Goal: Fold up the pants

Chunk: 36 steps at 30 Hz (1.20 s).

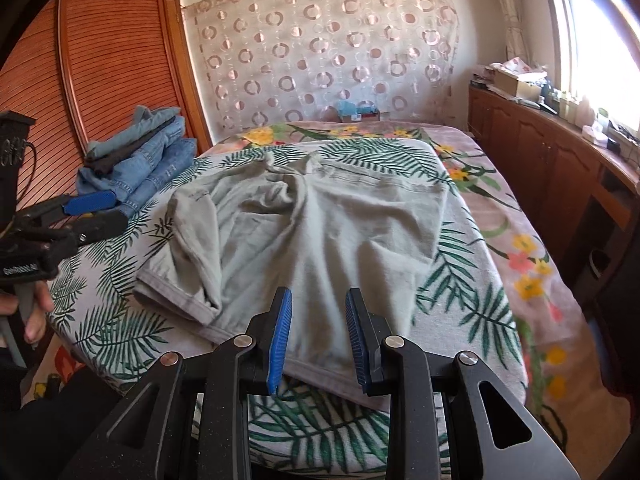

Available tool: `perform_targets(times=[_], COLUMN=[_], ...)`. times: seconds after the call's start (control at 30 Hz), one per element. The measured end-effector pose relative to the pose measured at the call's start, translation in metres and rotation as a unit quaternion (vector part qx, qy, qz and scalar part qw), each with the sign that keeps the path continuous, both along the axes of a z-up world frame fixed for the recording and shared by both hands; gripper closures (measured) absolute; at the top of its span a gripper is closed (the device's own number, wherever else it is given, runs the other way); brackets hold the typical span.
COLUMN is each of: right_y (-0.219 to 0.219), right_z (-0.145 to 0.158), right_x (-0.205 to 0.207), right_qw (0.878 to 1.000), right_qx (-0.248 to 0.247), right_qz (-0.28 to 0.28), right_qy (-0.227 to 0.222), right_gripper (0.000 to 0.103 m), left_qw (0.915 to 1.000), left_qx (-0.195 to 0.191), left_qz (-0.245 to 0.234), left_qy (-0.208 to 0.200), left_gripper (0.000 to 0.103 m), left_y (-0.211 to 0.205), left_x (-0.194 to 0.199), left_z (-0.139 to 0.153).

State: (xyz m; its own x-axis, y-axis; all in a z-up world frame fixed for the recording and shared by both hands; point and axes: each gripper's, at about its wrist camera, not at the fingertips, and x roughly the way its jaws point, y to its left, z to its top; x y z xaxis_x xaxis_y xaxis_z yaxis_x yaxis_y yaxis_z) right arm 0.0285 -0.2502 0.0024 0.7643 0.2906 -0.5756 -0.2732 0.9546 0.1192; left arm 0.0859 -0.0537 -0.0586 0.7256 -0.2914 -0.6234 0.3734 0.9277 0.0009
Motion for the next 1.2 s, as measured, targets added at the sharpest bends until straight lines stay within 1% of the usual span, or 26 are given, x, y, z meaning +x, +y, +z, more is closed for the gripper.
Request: perform_targets(times=[0.1,0.27,0.6,0.77,1.0,1.03,1.07,1.13,1.2], right_y=[0.009,0.024,0.042,0.046,0.051,0.051,0.053,0.055,0.052], right_z=[-0.001,-0.007,-0.015,-0.023,-0.021,-0.02,-0.02,-0.02,-0.018], right_x=[0.004,0.008,0.014,0.015,0.022,0.022,0.021,0.018,0.015], right_qw=[1.0,0.999,0.996,0.995,0.996,0.996,0.995,0.996,0.996], right_qx=[0.004,0.0,-0.006,-0.017,-0.02,-0.021,-0.029,-0.038,-0.033], right_qz=[0.016,0.042,0.08,0.088,0.084,0.085,0.088,0.085,0.085], right_qy=[0.002,0.007,0.027,0.041,0.036,0.031,0.026,0.015,0.007], right_gripper=[0.074,0.074,0.075,0.075,0.075,0.082,0.096,0.097,0.099], left_qw=[0.9999,0.9995,0.9987,0.9985,0.9986,0.9986,0.9986,0.9986,0.9987], left_qx=[0.006,0.002,-0.007,-0.014,-0.019,-0.018,-0.018,-0.015,-0.015], left_qz=[0.011,0.022,0.029,0.031,0.033,0.032,0.032,0.031,0.031], left_qy=[0.004,0.022,0.041,0.043,0.038,0.038,0.039,0.039,0.038], left_gripper=[0.024,0.024,0.024,0.024,0.024,0.024,0.024,0.024,0.024], left_y=[0.008,0.02,0.03,0.033,0.034,0.034,0.033,0.032,0.032], left_x=[-0.003,-0.008,-0.009,-0.01,-0.011,-0.012,-0.012,-0.012,-0.013], left_z=[-0.008,-0.022,-0.04,-0.04,-0.036,-0.036,-0.036,-0.037,-0.036])
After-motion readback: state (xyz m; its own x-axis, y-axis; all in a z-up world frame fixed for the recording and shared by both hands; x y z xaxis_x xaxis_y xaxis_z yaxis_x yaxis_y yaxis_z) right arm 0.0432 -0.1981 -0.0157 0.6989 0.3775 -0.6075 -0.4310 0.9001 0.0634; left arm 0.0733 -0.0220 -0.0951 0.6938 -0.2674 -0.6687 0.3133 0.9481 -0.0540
